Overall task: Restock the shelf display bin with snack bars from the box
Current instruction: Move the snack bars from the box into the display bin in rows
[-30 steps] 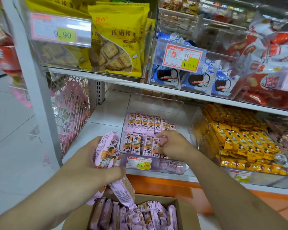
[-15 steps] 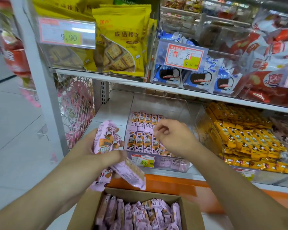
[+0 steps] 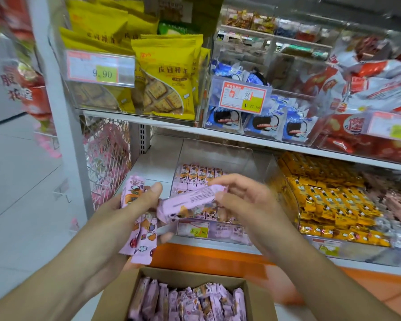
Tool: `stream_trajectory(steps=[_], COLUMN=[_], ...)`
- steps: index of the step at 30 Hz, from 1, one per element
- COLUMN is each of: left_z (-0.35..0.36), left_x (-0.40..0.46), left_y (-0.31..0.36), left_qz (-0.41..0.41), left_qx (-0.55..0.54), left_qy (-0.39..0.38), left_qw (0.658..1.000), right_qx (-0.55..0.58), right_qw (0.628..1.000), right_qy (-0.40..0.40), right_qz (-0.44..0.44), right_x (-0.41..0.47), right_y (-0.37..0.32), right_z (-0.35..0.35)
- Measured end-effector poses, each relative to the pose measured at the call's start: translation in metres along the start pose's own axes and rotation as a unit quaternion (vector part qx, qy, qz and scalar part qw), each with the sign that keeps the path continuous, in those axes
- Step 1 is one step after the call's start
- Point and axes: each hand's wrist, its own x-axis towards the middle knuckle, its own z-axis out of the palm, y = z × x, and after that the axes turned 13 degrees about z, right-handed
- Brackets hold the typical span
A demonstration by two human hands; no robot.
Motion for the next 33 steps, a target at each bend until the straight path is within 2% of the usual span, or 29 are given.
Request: stream_trajectory(steps=[3, 8, 14, 18, 20, 22, 24, 29, 33], left_z=[0.000, 0.006, 0.014, 0.024, 0.022, 0.019, 0.016, 0.008, 0.000], left_x=[0.000, -0.001, -0.002, 0.001, 0.007, 0.012, 0.014, 0.017, 0.021], left_y=[0.001, -0.004, -0.015, -0.020, -0.023, -0.024, -0.025, -0.030, -0.033], left_qz=[0.015, 0.013, 0.019, 0.016, 0.017, 0.015, 0.014, 0.018, 0.007], left_qx=[0.001, 0.051, 0.098, 0.143, 0.147, 0.147, 0.148, 0.131, 0.113], left_qy=[-0.020, -0.082, -0.110, -0.100, -0.087, -0.080, -0.078, -0.088, -0.097], left_qw=[1.000, 0.995, 0.989, 0.984, 0.985, 0.986, 0.986, 0.987, 0.989], right_qx=[0.063, 0.032, 0.028, 0.015, -0.028, -0.124, -0.199, -0.353, -0.365], right_qw=[0.997, 0.998, 0.999, 0.997, 0.991, 0.973, 0.954, 0.912, 0.905], right_qy=[0.011, 0.010, -0.006, 0.070, 0.132, 0.196, 0.222, 0.201, 0.175], right_qz=[0.036, 0.046, 0.034, 0.026, 0.016, 0.003, 0.012, 0.065, 0.132], right_x=[0.001, 0.001, 0.005, 0.014, 0.027, 0.043, 0.058, 0.094, 0.108], right_y=[-0.006, -0.008, -0.004, -0.005, -0.004, 0.001, 0.010, 0.049, 0.075], right_z=[-0.005, -0.006, -0.013, -0.022, -0.033, -0.042, -0.045, -0.041, -0.036])
